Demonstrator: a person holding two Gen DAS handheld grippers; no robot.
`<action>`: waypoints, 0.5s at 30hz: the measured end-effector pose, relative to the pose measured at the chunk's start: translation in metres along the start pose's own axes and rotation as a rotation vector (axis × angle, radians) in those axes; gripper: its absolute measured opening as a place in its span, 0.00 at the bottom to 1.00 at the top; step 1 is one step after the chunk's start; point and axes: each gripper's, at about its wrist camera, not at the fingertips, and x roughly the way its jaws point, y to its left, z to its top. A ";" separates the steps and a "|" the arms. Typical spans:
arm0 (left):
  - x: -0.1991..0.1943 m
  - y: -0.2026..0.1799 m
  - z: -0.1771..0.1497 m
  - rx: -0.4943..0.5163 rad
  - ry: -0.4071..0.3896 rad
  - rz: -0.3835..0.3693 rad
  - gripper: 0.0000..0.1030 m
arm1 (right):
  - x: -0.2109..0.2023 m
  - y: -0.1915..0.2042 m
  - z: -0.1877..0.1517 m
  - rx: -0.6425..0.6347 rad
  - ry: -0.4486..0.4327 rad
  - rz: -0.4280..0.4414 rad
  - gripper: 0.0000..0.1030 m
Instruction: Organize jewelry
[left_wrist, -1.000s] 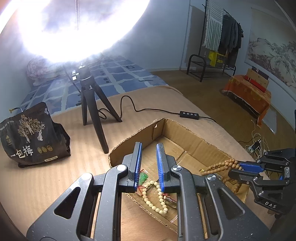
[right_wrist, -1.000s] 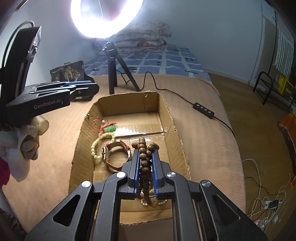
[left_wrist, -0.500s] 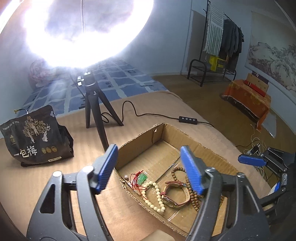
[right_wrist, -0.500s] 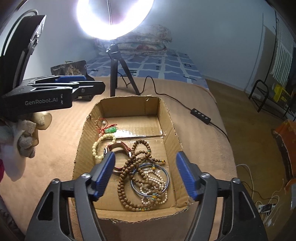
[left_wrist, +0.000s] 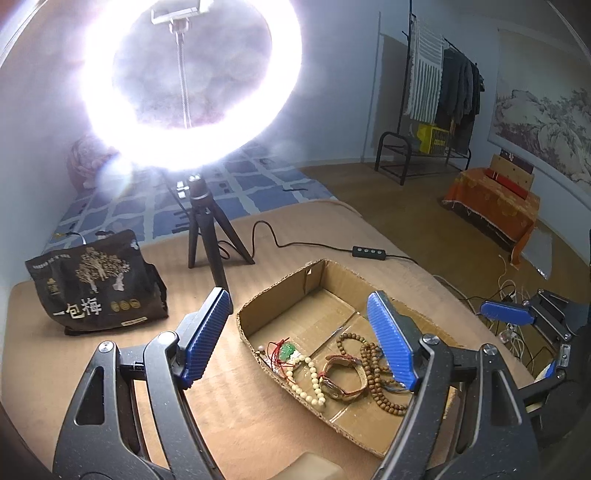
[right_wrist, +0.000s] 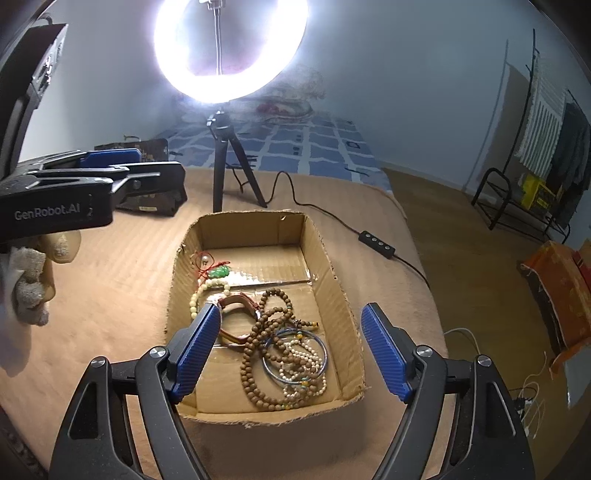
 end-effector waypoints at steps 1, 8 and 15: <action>-0.004 0.000 0.000 -0.001 -0.003 0.000 0.77 | -0.004 0.001 0.000 -0.001 -0.003 -0.004 0.76; -0.044 0.002 0.002 -0.012 -0.032 0.000 0.78 | -0.038 0.006 0.004 0.014 -0.035 -0.027 0.77; -0.085 -0.004 -0.002 0.016 -0.077 0.008 0.86 | -0.070 0.011 0.004 0.029 -0.067 -0.030 0.77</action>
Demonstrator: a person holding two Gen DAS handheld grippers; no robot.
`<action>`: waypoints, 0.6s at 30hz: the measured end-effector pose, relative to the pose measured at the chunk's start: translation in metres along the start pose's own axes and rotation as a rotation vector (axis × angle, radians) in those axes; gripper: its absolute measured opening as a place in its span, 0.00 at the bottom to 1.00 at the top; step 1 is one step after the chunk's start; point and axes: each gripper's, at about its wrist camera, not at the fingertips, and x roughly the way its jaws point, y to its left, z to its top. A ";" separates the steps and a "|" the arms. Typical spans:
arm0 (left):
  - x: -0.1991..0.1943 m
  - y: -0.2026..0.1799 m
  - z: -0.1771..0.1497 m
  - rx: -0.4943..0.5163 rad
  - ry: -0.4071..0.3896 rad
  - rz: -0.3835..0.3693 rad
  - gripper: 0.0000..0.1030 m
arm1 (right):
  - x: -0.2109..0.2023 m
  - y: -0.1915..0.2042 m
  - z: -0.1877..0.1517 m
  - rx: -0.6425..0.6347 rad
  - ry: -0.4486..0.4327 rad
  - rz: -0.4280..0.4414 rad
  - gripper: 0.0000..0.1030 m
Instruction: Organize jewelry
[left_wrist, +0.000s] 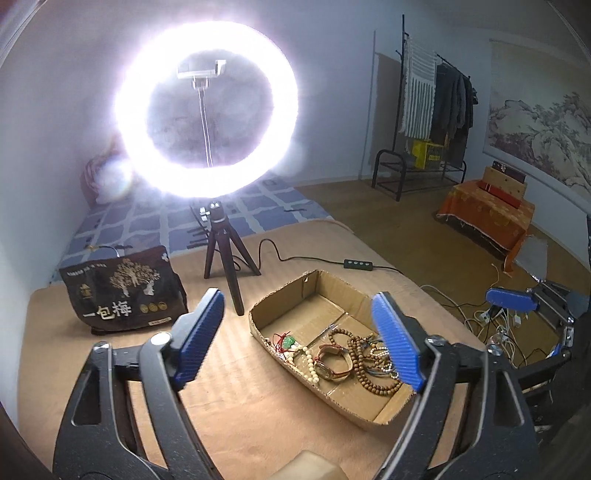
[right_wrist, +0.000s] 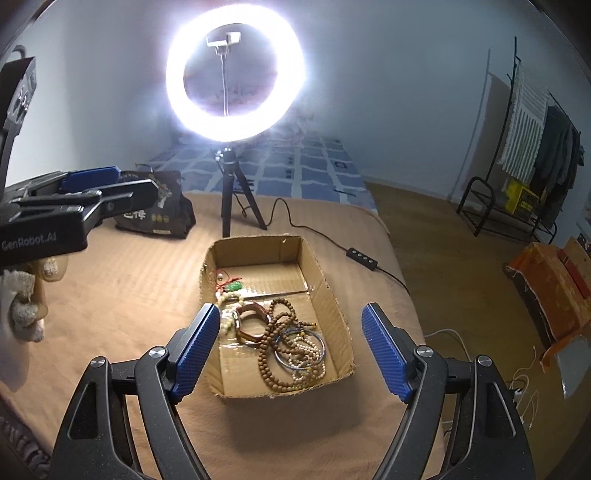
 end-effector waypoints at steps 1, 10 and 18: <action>-0.004 0.000 -0.001 0.000 -0.005 0.002 0.86 | -0.004 0.001 0.000 0.003 -0.003 -0.001 0.77; -0.053 0.005 -0.013 -0.016 -0.029 0.016 0.87 | -0.038 0.011 -0.003 0.024 -0.035 -0.017 0.77; -0.100 0.007 -0.035 0.005 -0.045 0.037 0.94 | -0.062 0.017 -0.012 0.081 -0.070 -0.036 0.78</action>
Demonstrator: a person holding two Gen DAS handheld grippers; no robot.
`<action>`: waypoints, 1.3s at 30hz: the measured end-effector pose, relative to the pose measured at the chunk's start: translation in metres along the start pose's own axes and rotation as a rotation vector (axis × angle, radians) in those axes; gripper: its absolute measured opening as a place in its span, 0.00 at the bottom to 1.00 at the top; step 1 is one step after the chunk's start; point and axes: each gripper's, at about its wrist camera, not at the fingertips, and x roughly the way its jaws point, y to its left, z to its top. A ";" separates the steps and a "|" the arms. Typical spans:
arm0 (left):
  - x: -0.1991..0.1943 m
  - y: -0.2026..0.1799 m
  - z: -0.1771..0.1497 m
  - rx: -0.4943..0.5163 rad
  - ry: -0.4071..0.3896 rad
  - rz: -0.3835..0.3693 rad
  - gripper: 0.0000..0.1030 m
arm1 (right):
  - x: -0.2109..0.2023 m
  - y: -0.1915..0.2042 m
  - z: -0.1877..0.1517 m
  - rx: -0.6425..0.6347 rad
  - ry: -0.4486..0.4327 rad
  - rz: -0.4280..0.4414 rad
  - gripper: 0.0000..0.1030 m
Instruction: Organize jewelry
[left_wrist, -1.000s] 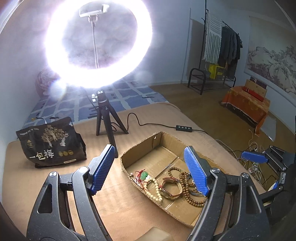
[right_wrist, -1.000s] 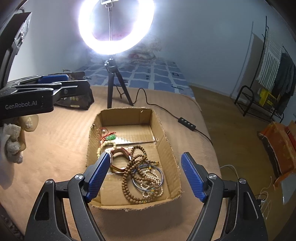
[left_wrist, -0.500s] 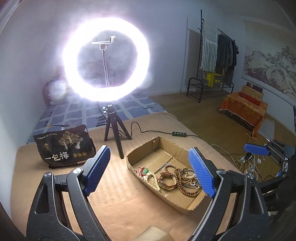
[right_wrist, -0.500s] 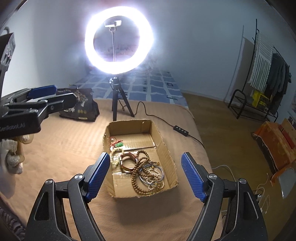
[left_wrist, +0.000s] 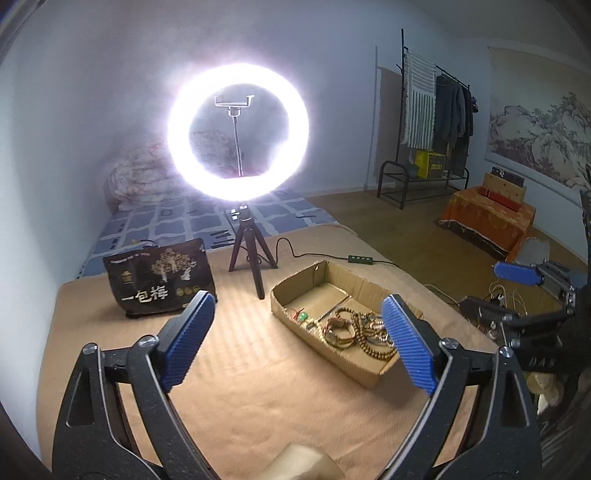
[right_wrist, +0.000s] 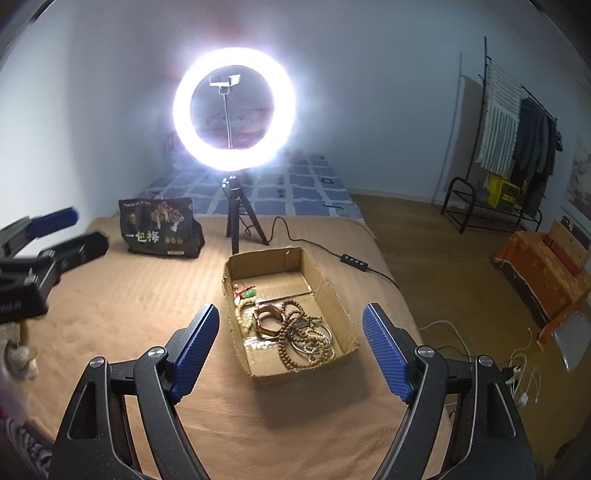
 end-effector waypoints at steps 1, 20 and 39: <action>-0.005 0.000 -0.002 0.000 -0.001 0.000 0.94 | -0.003 0.001 -0.002 0.006 -0.006 -0.002 0.78; -0.039 -0.003 -0.032 0.020 0.027 0.072 1.00 | -0.014 0.011 -0.023 0.022 -0.045 -0.030 0.78; -0.040 -0.010 -0.035 0.045 0.024 0.084 1.00 | -0.014 0.000 -0.025 0.037 -0.044 -0.073 0.78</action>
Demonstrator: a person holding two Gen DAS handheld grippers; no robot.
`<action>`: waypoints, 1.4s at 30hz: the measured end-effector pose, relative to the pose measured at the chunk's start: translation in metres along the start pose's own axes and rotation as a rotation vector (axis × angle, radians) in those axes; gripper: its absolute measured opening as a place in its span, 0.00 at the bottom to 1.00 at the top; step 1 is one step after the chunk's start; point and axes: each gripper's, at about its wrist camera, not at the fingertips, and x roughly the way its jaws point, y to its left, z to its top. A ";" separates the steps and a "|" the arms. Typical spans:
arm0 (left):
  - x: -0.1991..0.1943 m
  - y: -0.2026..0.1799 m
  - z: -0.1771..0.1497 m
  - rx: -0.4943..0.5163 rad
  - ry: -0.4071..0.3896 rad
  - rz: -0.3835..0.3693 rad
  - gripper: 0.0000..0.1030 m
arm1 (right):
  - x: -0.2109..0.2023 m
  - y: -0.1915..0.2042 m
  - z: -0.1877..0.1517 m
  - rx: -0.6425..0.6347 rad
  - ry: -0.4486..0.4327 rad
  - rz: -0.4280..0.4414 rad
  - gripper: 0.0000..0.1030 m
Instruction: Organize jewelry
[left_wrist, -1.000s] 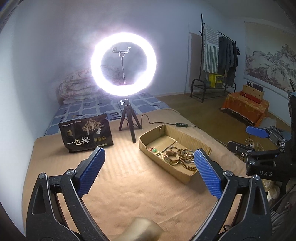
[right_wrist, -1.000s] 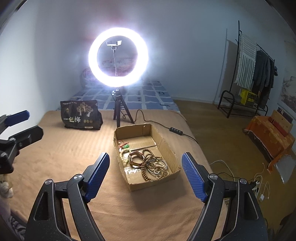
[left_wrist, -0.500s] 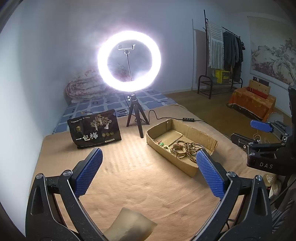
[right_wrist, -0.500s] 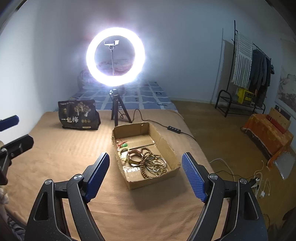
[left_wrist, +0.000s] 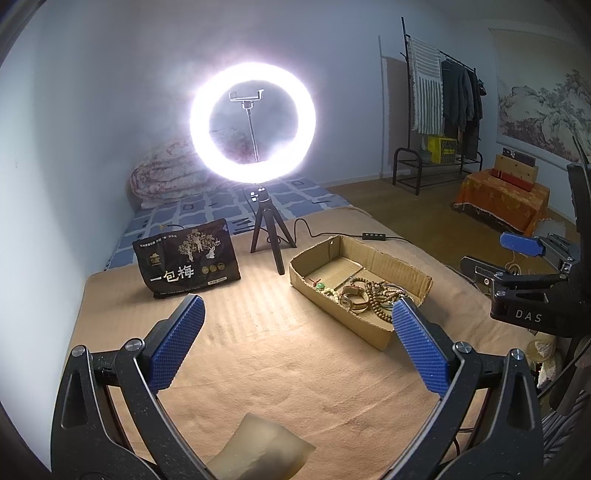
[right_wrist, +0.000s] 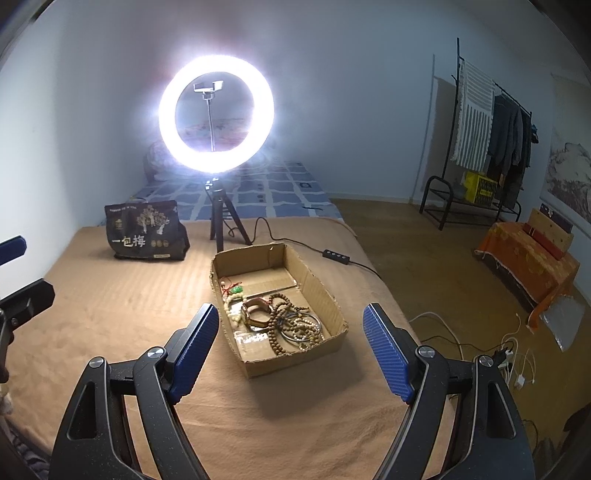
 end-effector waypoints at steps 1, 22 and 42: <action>0.000 0.000 0.000 -0.001 -0.001 0.000 1.00 | 0.000 0.000 0.000 -0.001 0.000 0.000 0.78; -0.001 0.000 -0.001 0.000 -0.002 0.002 1.00 | 0.001 0.000 0.000 -0.004 0.000 -0.003 0.78; 0.000 0.000 -0.002 -0.006 0.004 0.002 1.00 | 0.001 -0.001 -0.005 -0.004 0.007 -0.008 0.78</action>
